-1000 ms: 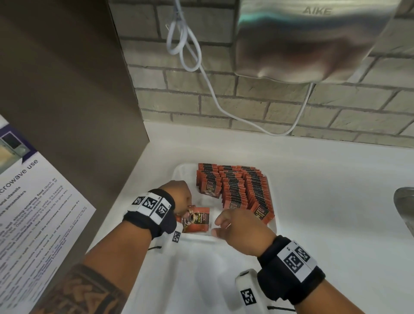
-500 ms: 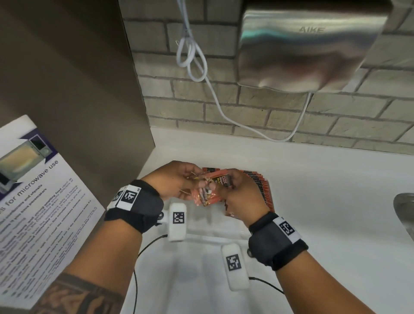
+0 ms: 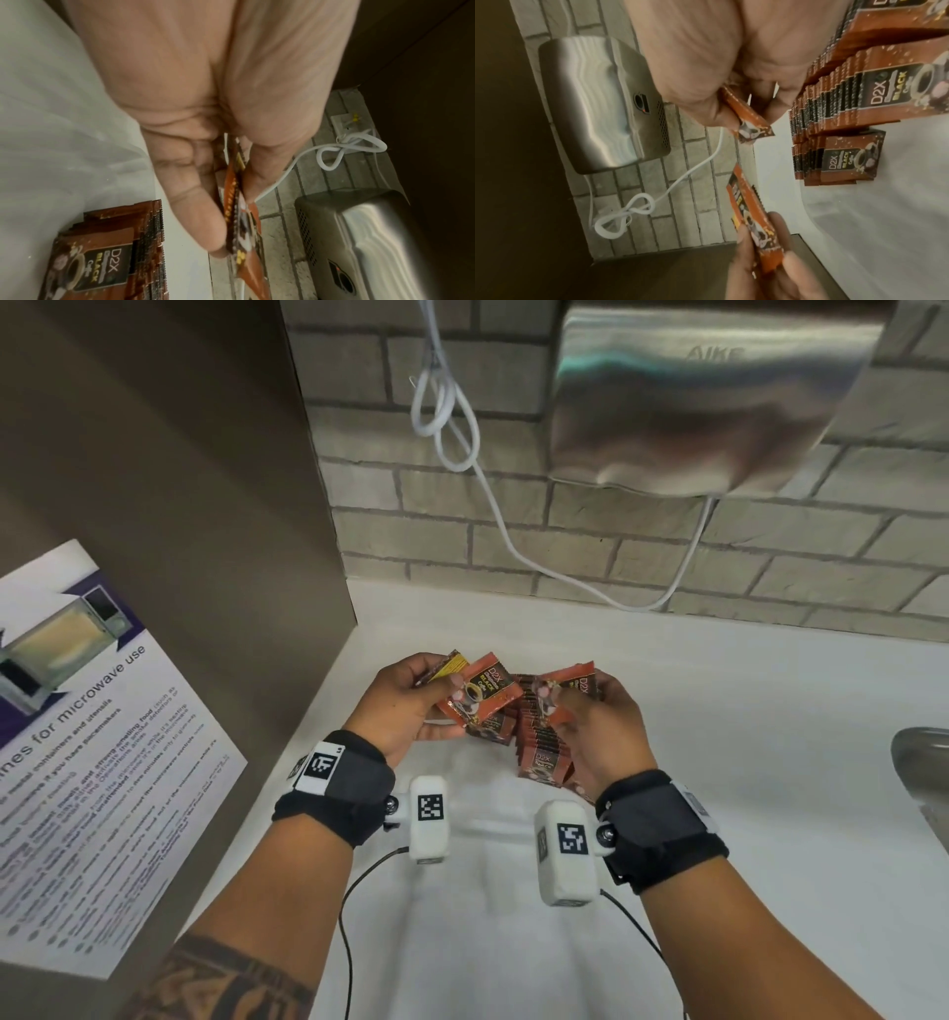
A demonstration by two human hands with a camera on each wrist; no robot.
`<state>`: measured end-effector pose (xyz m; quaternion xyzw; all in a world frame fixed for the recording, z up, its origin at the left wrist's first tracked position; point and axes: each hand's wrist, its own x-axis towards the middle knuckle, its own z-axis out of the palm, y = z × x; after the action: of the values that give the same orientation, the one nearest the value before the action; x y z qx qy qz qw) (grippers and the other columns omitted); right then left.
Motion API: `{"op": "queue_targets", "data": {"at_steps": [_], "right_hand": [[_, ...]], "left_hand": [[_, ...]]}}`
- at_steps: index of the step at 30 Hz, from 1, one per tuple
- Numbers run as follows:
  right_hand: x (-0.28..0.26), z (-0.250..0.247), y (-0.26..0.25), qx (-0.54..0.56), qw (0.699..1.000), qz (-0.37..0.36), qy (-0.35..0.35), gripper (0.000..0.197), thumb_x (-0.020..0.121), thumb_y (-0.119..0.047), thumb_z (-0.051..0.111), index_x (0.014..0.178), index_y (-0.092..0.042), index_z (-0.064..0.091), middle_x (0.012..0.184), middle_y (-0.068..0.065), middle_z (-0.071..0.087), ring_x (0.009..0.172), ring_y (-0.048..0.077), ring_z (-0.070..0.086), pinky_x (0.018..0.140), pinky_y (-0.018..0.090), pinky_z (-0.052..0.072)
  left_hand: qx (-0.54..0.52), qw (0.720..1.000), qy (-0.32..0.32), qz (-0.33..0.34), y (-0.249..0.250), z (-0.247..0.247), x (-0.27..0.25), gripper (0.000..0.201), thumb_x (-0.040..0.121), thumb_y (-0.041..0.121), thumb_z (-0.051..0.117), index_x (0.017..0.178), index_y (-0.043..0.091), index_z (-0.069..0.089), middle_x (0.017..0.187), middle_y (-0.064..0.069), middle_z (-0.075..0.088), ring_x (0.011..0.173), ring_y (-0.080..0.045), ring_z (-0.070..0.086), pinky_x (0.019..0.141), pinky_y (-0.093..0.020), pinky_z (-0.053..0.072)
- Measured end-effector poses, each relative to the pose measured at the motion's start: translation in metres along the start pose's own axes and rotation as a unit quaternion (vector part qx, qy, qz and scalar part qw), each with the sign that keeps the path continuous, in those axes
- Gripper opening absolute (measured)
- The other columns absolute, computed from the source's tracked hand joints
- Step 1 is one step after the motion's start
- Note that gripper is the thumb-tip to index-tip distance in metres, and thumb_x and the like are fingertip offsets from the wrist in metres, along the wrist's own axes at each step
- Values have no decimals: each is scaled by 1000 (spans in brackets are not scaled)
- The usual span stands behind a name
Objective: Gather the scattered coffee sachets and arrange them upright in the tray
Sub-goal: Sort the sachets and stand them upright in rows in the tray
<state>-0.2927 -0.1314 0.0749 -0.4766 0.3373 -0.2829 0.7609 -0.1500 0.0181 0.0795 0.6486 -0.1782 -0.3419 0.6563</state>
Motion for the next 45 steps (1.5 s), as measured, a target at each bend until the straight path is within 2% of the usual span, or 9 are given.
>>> {"op": "queue_targets", "data": {"at_steps": [6, 15, 19, 22, 27, 32, 35, 40, 45], "right_hand": [[-9, -4, -3, 0, 999, -11, -32, 25, 88, 7, 64, 101, -14, 60, 87, 3, 72, 74, 16, 69, 50, 21, 47], [-12, 1, -10, 55, 991, 45, -116, 47, 95, 12, 36, 129, -15, 53, 104, 15, 75, 97, 25, 74, 82, 39, 51], [-16, 9, -6, 15, 992, 39, -122, 38, 96, -15, 65, 133, -14, 53, 109, 10, 72, 94, 20, 74, 75, 32, 58], [-14, 15, -3, -15, 991, 34, -127, 43, 91, -10, 71, 131, -14, 55, 121, 14, 67, 105, 28, 71, 67, 28, 58], [-4, 12, -3, -5, 993, 49, -110, 38, 96, 3, 57, 131, -13, 56, 120, 15, 68, 102, 29, 70, 65, 32, 59], [-1, 9, -6, 22, 994, 55, -90, 33, 98, 5, 49, 128, -6, 56, 105, 21, 71, 88, 30, 73, 69, 37, 58], [-5, 20, -6, 35, 992, 76, -93, 29, 103, -13, 51, 127, 4, 55, 88, 24, 69, 71, 34, 69, 65, 40, 60], [-9, 34, -4, 14, 989, 107, -100, 53, 100, -44, 54, 130, -1, 59, 105, 32, 64, 98, 43, 61, 101, 66, 44], [-3, 32, -2, 23, 979, 155, -127, 54, 98, -52, 52, 115, -1, 60, 73, 10, 56, 67, 26, 63, 64, 37, 57]], "left_hand": [[-36, 999, 9, 0, 4, 10, -4, 10, 94, 2, 61, 102, 7, 61, 75, -1, 68, 77, -26, 70, 68, -40, 60], [-121, 990, 73, 10, 8, 31, -11, 14, 92, -8, 55, 95, 5, 54, 74, -8, 67, 67, -24, 71, 68, -40, 63], [-107, 991, 73, 15, 5, 42, -16, 15, 90, -8, 56, 99, 4, 56, 78, -11, 66, 74, -29, 69, 86, -53, 57], [-83, 995, 58, 16, 2, 49, -20, 16, 88, -8, 58, 96, 7, 58, 90, -15, 69, 83, -31, 68, 94, -59, 53], [-89, 995, 38, 30, -1, 36, -17, 25, 93, 8, 68, 115, 3, 58, 122, -20, 68, 107, -31, 70, 83, -41, 60], [71, 982, 68, 158, -3, 21, -6, 27, 79, -5, 78, 75, 17, 63, 93, -7, 66, 92, -17, 67, 84, -26, 53], [137, 969, 68, 196, -10, 19, -2, 45, 69, -19, 73, 66, 26, 71, 106, 0, 68, 107, -11, 65, 94, -27, 49], [127, 973, 10, 192, -12, 17, -6, 33, 81, -21, 63, 73, 10, 72, 86, 1, 74, 81, -11, 69, 74, -26, 56], [21, 991, -65, 111, -4, 2, -10, 21, 81, -7, 53, 92, 3, 68, 92, -7, 68, 79, -19, 69, 72, -34, 59]]}}
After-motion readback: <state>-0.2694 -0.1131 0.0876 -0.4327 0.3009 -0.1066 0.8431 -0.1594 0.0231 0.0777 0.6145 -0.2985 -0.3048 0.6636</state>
